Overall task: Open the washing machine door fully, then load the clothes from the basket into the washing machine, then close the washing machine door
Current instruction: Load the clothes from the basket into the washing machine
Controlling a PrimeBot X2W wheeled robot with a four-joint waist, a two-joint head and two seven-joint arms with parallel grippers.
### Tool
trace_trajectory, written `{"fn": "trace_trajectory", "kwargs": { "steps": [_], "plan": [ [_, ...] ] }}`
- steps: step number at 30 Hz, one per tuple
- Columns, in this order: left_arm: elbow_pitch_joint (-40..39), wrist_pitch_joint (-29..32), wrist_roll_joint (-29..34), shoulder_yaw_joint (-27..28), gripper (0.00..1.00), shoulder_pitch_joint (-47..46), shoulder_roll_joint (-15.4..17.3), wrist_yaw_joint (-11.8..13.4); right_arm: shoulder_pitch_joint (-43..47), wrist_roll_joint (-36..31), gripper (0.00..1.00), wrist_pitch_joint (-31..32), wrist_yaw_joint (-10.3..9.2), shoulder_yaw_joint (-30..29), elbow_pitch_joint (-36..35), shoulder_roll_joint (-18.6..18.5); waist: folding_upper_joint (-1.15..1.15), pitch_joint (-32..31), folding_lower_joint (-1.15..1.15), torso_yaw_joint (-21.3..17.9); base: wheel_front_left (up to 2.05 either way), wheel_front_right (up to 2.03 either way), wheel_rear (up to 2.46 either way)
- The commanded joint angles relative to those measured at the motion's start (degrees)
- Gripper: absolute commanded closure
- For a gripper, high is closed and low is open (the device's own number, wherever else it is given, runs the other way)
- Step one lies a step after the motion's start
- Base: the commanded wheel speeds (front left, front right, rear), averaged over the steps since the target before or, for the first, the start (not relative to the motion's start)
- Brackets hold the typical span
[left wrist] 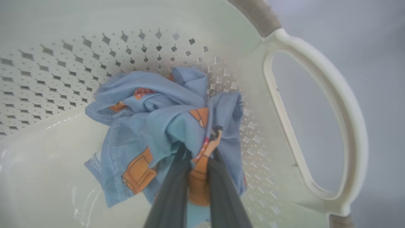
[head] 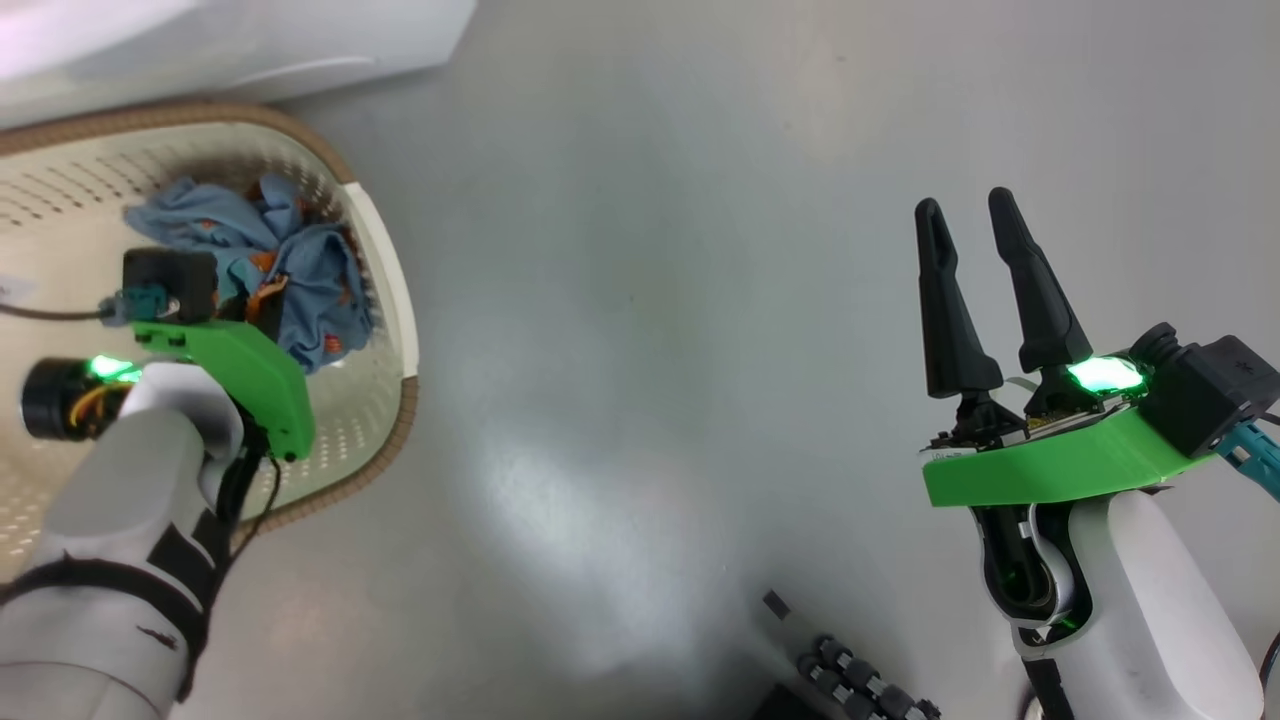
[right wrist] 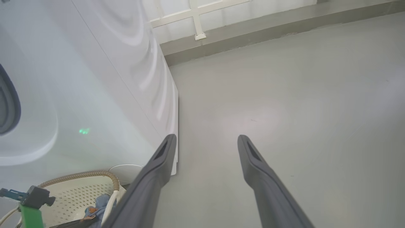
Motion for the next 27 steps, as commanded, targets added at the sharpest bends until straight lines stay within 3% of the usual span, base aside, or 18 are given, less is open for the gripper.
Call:
{"fn": "trace_trajectory", "kwargs": {
  "steps": [1, 17, 27],
  "plan": [
    [-0.31, -1.37, -1.31, 1.48, 1.00, 2.14, 0.79, -0.12, 1.19, -0.85, 0.00, -0.45, 0.32, 0.41, -0.86, -0.46, 0.00, -2.24, 0.00, 1.22, 0.00, 0.00, 0.00],
    [-5.33, -6.26, -7.66, 3.47, 1.00, 13.49, -1.29, -0.12, 5.67, -1.82, 0.00, -0.45, 0.32, -0.27, 2.31, -2.61, 0.00, -17.55, 0.00, 7.05, 0.00, 0.00, 0.00],
    [-15.25, -6.31, -2.29, 14.43, 1.00, 22.46, -1.13, 0.12, 10.85, -1.59, 0.00, -0.45, 0.32, -1.13, 3.89, -4.88, 0.00, -26.89, 0.00, 11.48, 0.00, 0.00, 0.00]
  ]
}}
